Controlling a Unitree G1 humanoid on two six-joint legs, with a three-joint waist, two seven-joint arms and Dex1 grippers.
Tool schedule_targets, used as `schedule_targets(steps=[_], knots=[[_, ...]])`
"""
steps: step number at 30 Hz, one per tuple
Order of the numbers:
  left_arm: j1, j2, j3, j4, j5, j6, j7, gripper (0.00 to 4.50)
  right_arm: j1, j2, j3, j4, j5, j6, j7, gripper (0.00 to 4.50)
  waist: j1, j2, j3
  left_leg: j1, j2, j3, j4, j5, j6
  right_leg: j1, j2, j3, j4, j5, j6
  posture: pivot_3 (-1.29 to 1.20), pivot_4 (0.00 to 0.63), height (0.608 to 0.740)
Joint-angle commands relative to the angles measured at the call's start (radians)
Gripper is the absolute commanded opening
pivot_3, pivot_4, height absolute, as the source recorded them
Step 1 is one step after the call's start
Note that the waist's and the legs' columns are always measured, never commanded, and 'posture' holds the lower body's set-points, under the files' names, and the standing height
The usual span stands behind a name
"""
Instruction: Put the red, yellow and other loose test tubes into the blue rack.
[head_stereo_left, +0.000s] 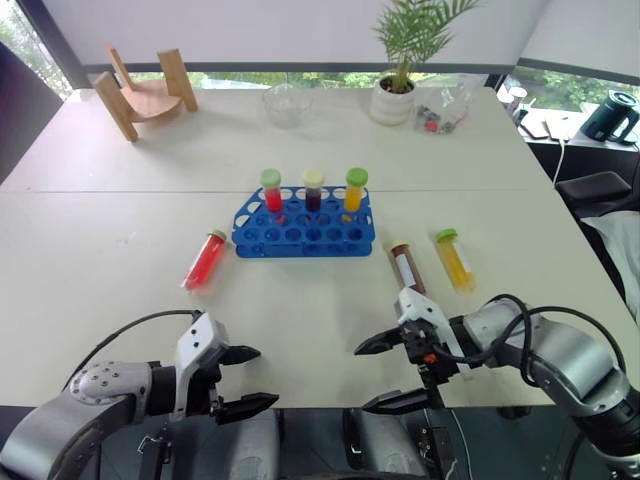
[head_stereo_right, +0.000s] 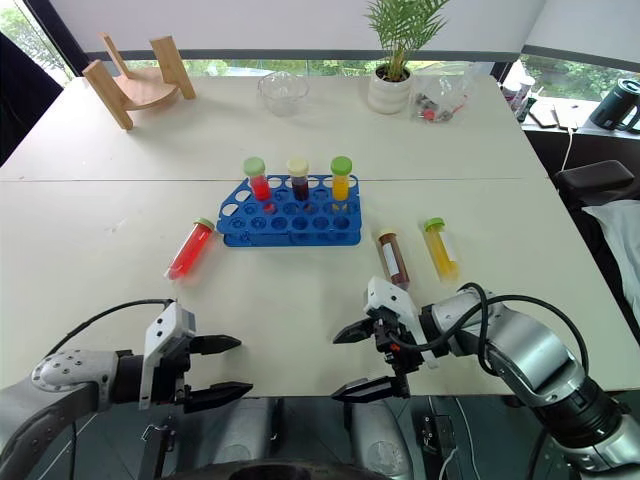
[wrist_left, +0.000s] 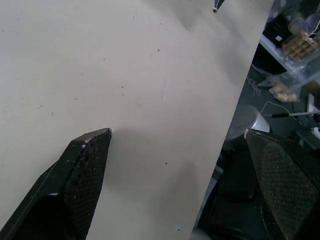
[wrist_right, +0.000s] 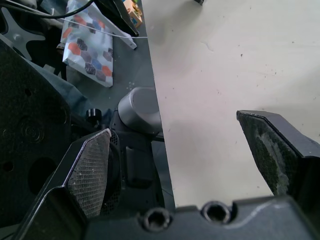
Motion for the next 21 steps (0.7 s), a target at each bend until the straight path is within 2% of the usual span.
schedule_targets(steps=[1, 21], knots=[[-0.011, 0.007, -0.003, -0.035, -0.021, 0.006, -0.001, 4.39, -0.011, 0.007, -0.001, -0.031, 0.014, -0.004, -0.002, 4.48, 0.000, 0.000, 0.000, 0.000, 0.000, 0.000, 0.000, 0.000, 0.000, 0.000, 0.000, 0.000, 0.000, 0.000, 0.000, 0.00, 0.150, 0.740], [-0.073, -0.013, -0.046, -0.005, 0.012, -0.006, 0.060, 4.39, -0.058, 0.014, -0.008, 0.020, -0.034, -0.006, -0.037, 4.48, 0.000, 0.000, 0.000, 0.000, 0.000, 0.000, 0.000, 0.000, 0.000, 0.000, 0.000, 0.000, 0.000, 0.001, 0.002, 0.00, 0.150, 0.740]])
